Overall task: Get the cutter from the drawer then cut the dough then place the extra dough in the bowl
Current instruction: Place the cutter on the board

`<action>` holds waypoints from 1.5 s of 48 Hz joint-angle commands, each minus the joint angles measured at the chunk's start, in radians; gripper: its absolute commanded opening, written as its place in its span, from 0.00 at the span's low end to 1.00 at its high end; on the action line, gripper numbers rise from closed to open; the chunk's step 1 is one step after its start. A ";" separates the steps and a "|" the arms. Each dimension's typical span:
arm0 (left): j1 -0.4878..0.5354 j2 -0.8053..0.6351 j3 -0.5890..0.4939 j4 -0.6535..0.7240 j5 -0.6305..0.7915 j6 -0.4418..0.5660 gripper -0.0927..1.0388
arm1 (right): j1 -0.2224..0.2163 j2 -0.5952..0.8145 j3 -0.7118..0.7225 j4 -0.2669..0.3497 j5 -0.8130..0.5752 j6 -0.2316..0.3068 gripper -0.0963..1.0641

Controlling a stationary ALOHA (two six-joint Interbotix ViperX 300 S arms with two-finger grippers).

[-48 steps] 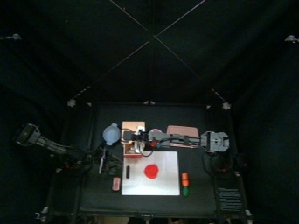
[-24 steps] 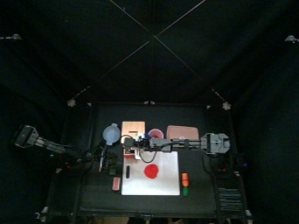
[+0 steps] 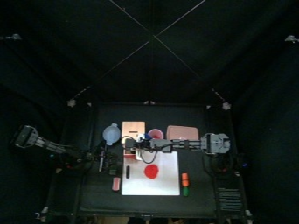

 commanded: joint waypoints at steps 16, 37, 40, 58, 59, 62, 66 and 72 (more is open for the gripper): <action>0.006 -0.002 -0.006 0.000 -0.003 0.002 0.74 | -0.015 0.006 -0.008 -0.006 -0.008 -0.003 0.74; 0.006 -0.002 -0.003 0.000 -0.003 0.002 0.74 | -0.038 0.025 -0.003 -0.023 -0.008 -0.005 0.74; 0.008 -0.002 -0.003 0.000 -0.003 0.002 0.74 | -0.035 0.031 -0.003 -0.023 -0.008 -0.006 0.74; 0.018 -0.002 0.003 0.000 -0.005 -0.002 0.74 | -0.034 0.054 -0.005 -0.026 0.000 -0.008 0.67; 0.018 -0.002 0.002 0.000 -0.005 -0.002 0.74 | -0.034 0.054 -0.005 -0.028 0.000 -0.008 0.66; 0.018 -0.002 0.003 0.000 -0.005 -0.002 0.74 | -0.034 0.051 -0.006 -0.032 -0.002 -0.005 0.62; 0.018 -0.002 0.003 0.000 -0.003 -0.002 0.74 | -0.035 0.044 -0.009 -0.037 0.000 -0.005 0.59; 0.020 -0.002 0.003 0.000 -0.003 -0.003 0.74 | -0.034 0.034 -0.020 -0.038 0.000 -0.005 0.55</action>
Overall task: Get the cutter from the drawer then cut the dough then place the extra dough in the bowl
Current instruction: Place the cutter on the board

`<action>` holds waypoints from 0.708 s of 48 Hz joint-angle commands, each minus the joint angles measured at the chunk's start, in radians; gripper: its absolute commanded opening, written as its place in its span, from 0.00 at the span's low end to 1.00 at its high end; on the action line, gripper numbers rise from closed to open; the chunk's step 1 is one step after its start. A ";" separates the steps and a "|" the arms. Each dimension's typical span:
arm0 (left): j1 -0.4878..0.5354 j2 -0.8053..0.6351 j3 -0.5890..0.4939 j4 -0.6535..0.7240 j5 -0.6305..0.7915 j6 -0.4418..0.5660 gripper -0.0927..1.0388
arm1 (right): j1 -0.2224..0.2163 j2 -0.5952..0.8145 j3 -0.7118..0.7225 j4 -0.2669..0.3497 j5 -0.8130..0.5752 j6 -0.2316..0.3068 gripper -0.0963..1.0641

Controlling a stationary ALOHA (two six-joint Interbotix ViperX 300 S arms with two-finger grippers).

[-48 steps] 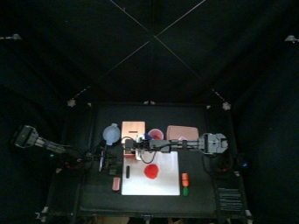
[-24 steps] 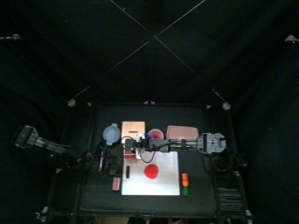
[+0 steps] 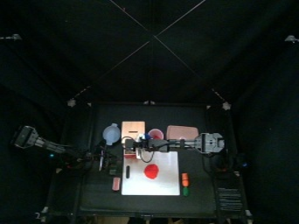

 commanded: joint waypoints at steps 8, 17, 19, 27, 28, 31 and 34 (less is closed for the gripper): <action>0.005 0.002 -0.011 0.002 -0.005 -0.002 0.74 | -0.006 -0.091 -0.038 -0.002 -0.003 0.003 0.54; 0.008 0.002 -0.011 0.002 -0.005 -0.002 0.74 | -0.008 -0.166 -0.029 -0.005 -0.003 0.003 0.54; 0.008 0.002 -0.011 0.002 -0.003 -0.002 0.74 | -0.006 -0.190 -0.021 -0.008 0.000 0.003 0.54; 0.008 0.002 -0.011 0.002 -0.005 0.000 0.74 | -0.003 -0.293 0.034 -0.011 0.003 0.008 0.54; 0.008 0.002 -0.011 0.002 -0.005 0.000 0.74 | 0.000 -0.308 0.043 -0.011 0.003 0.008 0.54; 0.009 0.002 -0.011 0.002 -0.005 0.000 0.74 | 0.008 -0.345 0.075 -0.011 -0.003 0.008 0.54; 0.009 0.000 -0.011 0.002 -0.003 0.000 0.74 | 0.014 -0.376 0.107 -0.011 -0.015 0.009 0.54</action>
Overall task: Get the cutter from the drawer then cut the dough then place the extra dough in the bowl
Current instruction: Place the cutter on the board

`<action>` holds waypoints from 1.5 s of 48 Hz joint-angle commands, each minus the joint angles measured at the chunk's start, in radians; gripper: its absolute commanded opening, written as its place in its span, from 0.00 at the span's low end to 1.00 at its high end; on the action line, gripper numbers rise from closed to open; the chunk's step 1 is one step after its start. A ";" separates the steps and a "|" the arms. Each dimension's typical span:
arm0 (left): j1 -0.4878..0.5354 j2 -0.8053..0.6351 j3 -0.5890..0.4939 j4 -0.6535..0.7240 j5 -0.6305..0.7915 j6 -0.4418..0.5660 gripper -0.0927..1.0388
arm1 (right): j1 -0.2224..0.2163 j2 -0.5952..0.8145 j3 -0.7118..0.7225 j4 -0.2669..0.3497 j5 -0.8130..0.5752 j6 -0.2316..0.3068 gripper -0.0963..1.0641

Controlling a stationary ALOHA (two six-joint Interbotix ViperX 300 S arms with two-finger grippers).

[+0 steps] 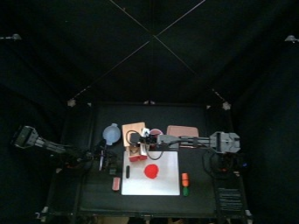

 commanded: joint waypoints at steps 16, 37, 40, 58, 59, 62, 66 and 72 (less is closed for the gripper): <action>0.031 0.000 -0.003 0.002 -0.003 0.002 0.74 | 0.009 -0.149 0.112 0.023 -0.074 0.000 0.54; 0.081 -0.003 -0.002 0.002 -0.003 0.002 0.74 | 0.048 -0.396 0.373 0.083 -0.058 0.003 0.54; 0.092 -0.002 -0.002 0.002 -0.005 0.002 0.74 | 0.055 -0.433 0.431 0.089 -0.063 0.003 0.54; 0.129 -0.005 -0.008 0.002 -0.003 -0.002 0.74 | 0.063 -0.548 0.706 0.132 -0.124 0.071 0.54; 0.130 -0.005 -0.008 0.002 -0.003 -0.002 0.74 | 0.061 -0.548 0.721 0.127 -0.127 0.077 0.54; 0.137 -0.005 -0.009 0.002 -0.003 -0.002 0.74 | 0.063 -0.545 0.747 0.124 -0.141 0.087 0.54; 0.147 -0.005 -0.011 0.002 -0.005 -0.002 0.74 | 0.063 -0.535 0.779 0.126 -0.172 0.089 0.54; 0.164 -0.005 -0.011 0.002 -0.005 -0.002 0.74 | 0.060 -0.515 0.821 0.124 -0.213 0.089 0.55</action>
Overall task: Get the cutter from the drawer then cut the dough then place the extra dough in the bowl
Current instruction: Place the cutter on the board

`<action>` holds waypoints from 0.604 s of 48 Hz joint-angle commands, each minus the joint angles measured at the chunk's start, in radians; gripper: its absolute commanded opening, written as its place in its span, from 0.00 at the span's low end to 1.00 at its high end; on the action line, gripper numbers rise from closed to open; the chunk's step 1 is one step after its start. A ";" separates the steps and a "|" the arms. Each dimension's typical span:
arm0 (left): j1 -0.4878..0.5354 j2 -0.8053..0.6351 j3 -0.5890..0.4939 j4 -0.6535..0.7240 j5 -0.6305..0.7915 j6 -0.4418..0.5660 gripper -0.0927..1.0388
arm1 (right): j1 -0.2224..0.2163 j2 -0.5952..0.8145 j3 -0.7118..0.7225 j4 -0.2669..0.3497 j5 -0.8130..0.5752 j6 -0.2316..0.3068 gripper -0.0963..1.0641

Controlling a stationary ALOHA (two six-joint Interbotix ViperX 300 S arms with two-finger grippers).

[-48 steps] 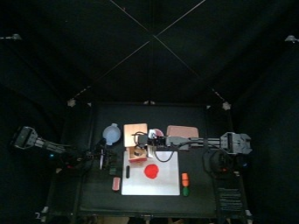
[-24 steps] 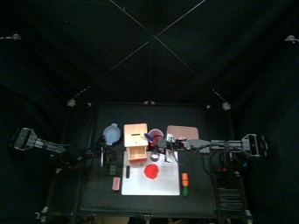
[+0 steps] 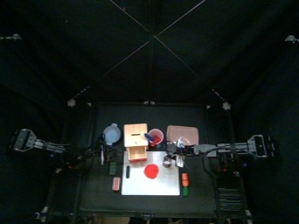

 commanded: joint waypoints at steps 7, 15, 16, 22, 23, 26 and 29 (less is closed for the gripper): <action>0.032 -0.002 -0.021 0.002 -0.006 -0.002 0.74 | -0.005 0.011 0.052 -0.003 -0.086 0.000 0.59; 0.048 -0.002 -0.031 0.002 -0.006 -0.002 0.74 | -0.006 0.020 0.078 -0.005 -0.129 -0.002 0.64; 0.049 -0.002 -0.032 0.002 -0.006 -0.002 0.74 | -0.008 0.023 0.081 -0.005 -0.135 -0.002 0.64; 0.054 -0.002 -0.034 0.002 -0.005 -0.003 0.74 | -0.002 0.035 0.092 -0.003 -0.155 -0.002 0.65; 0.054 -0.002 -0.034 0.002 -0.005 -0.003 0.74 | 0.000 0.035 0.092 -0.003 -0.156 -0.002 0.65; 0.054 -0.002 -0.034 -0.002 -0.005 -0.003 0.74 | 0.000 0.037 0.092 -0.002 -0.156 -0.002 0.66; 0.054 -0.002 -0.034 -0.009 -0.005 -0.003 0.74 | 0.005 0.032 0.092 -0.003 -0.156 -0.002 0.66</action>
